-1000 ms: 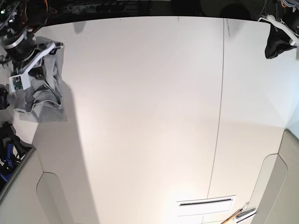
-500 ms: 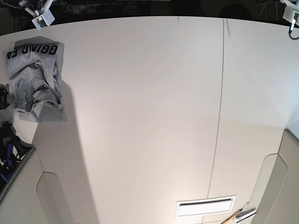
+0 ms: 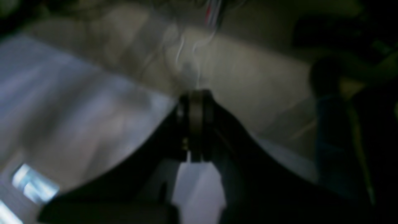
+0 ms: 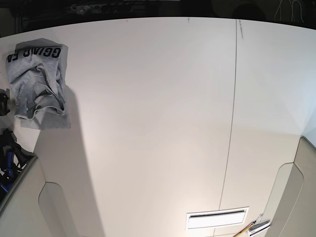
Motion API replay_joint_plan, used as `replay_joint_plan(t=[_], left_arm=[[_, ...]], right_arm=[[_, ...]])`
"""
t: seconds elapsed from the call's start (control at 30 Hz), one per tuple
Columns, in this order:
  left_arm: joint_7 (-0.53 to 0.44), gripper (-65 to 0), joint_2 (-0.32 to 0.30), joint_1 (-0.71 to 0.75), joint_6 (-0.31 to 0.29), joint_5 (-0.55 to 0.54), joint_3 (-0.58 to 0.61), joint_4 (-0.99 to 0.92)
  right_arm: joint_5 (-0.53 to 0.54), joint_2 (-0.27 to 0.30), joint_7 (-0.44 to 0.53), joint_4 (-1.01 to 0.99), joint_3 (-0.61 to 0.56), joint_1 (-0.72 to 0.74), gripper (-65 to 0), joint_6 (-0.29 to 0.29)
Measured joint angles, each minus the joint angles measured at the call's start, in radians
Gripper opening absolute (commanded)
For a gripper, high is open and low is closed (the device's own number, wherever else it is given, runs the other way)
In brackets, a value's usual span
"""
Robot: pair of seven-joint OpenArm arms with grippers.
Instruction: Fold the T-shirt properly
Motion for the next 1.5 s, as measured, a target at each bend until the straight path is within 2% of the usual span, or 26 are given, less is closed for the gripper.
replay_joint_plan(t=[0.17, 0.27, 0.37, 0.53, 0.7, 0.83, 0.97, 1.03, 1.1, 1.17, 1.3, 1.4, 1.5], left_arm=[[-0.025, -65.0, 0.001, -0.165, 0.0, 0.023, 0.156, -0.164], [-0.101, -65.0, 0.002, -0.251, -0.003, 0.045, 0.257, -0.219], [-0.172, -65.0, 0.02, -0.339, -0.011, 0.163, 0.351, -0.25], [-0.25, -65.0, 0.087, -0.436, -0.011, 0.349, 0.459, -0.314], [-0.364, -65.0, 0.155, -0.513, -0.011, 0.511, 0.512, -0.423], [-0.376, -65.0, 0.196, -0.576, -0.011, 0.577, 0.519, -0.533], [-0.443, -65.0, 0.2, -0.625, -0.011, 0.636, 0.519, -0.641], [-0.48, -65.0, 0.2, -0.648, -0.006, 0.684, 0.519, -0.686], [-0.527, -65.0, 0.201, -0.669, 0.024, 0.727, 0.519, -0.722], [-0.571, -65.0, 0.201, -0.684, 0.079, 0.758, 0.519, -0.746], [-0.615, -65.0, 0.2, -0.706, 0.267, 0.789, 0.519, -0.755], [-0.655, -65.0, 0.201, -0.72, 0.421, 0.787, 0.519, -0.755], [-0.702, -65.0, 0.2, -0.723, 0.516, 0.789, 0.519, -0.755]], right_arm=[[-0.039, 0.021, 0.021, -0.237, -0.226, 0.064, -65.0, 0.062], [-0.187, 0.017, 0.153, -0.407, -0.353, 0.15, -65.0, 0.061], [-0.347, 0.009, 0.242, -0.607, -0.46, 0.263, -65.0, 0.045], [-0.433, -0.001, 0.334, -0.921, -0.597, 0.461, -65.0, 0.045], [-0.501, -0.046, 0.406, -1.126, -0.64, 0.629, -65.0, 0.034], [-0.505, -0.082, 0.525, -1.193, -0.64, 0.717, -65.0, -0.078], [-0.508, -0.112, 0.703, -1.204, -0.64, 0.753, -65.0, -0.239], [-0.509, -0.134, 0.756, -1.205, -0.64, 0.766, -64.9, -0.272], [-0.509, -0.161, 0.774, -1.207, -0.64, 0.781, -64.9, -0.273], [-0.505, -0.19, 0.789, -1.209, -0.64, 0.785, -64.9, -0.274], [-0.455, -0.245, 0.818, -1.22, -0.64, 0.785, -64.9, -0.282], [-0.452, -0.284, 0.886, -1.254, -0.64, 0.785, -64.9, -0.345], [-0.454, -0.311, 0.949, -1.296, -0.64, 0.785, -64.9, -0.378]])
